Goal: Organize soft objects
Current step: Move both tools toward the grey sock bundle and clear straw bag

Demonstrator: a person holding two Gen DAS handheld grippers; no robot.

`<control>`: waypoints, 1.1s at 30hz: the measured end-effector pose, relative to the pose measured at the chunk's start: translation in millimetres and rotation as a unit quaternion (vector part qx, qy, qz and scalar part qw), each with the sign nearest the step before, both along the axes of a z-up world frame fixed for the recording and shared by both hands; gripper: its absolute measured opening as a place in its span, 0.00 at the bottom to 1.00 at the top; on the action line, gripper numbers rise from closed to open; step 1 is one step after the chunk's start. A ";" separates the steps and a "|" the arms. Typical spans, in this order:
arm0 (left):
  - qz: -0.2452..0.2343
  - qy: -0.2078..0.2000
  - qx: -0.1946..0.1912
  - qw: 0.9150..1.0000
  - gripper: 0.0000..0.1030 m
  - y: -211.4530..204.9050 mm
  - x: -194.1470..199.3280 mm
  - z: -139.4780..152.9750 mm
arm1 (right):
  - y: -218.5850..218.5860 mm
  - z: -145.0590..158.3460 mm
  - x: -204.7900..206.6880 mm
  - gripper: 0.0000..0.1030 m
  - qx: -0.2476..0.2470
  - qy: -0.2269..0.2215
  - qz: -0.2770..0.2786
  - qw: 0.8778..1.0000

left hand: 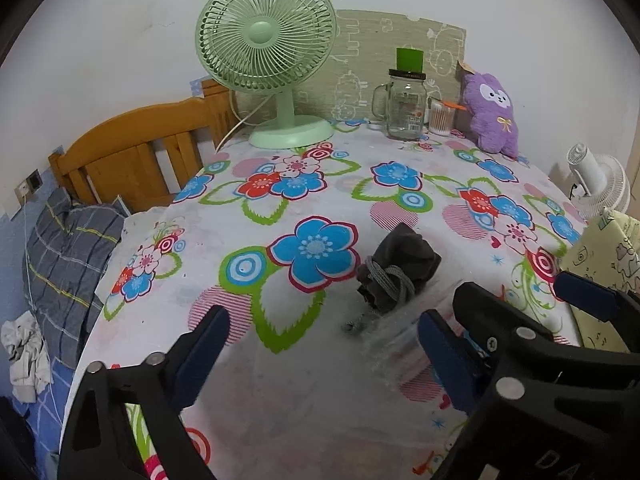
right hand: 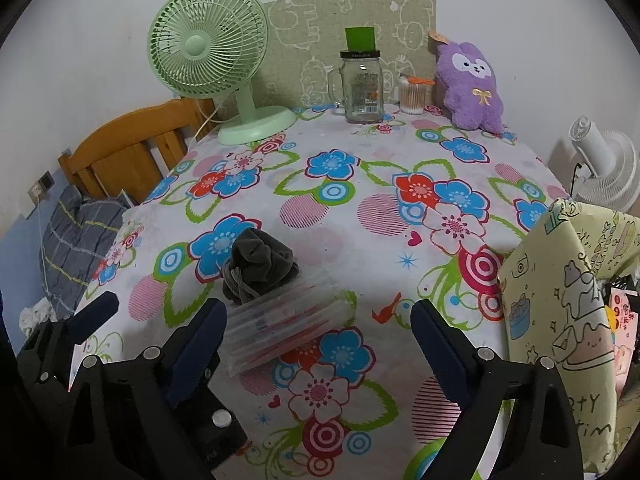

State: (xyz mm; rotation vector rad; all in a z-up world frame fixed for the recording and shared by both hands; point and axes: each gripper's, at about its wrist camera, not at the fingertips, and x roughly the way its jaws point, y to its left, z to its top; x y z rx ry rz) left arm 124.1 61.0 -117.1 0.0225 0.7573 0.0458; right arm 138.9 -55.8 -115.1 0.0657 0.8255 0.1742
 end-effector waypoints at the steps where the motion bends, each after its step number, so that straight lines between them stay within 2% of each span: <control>1: -0.003 0.000 0.001 1.000 0.88 -1.1 1.1 -0.7 | 0.7 -0.6 0.9 0.92 0.000 0.001 0.001 1.000; 11: -0.032 0.005 -0.011 0.999 0.86 -10.4 9.1 -7.8 | -6.2 -8.5 10.0 0.90 -0.002 0.015 -0.018 1.000; 16: -0.006 0.011 -0.015 1.000 0.85 5.6 11.3 -10.0 | -6.7 -12.8 12.3 0.90 0.005 0.021 -0.019 1.000; 21: 0.004 0.015 0.001 1.000 0.81 15.0 13.2 -13.9 | -0.2 -19.3 16.3 0.89 0.018 0.035 -0.016 0.999; 28: -0.004 0.033 0.010 0.999 0.70 13.2 20.3 -25.1 | 8.4 -32.7 26.6 0.81 0.028 0.073 -0.012 0.997; 33: -0.036 0.050 0.006 0.998 0.68 3.3 20.0 -29.1 | 12.5 -39.9 31.7 0.76 0.027 0.089 -0.008 0.996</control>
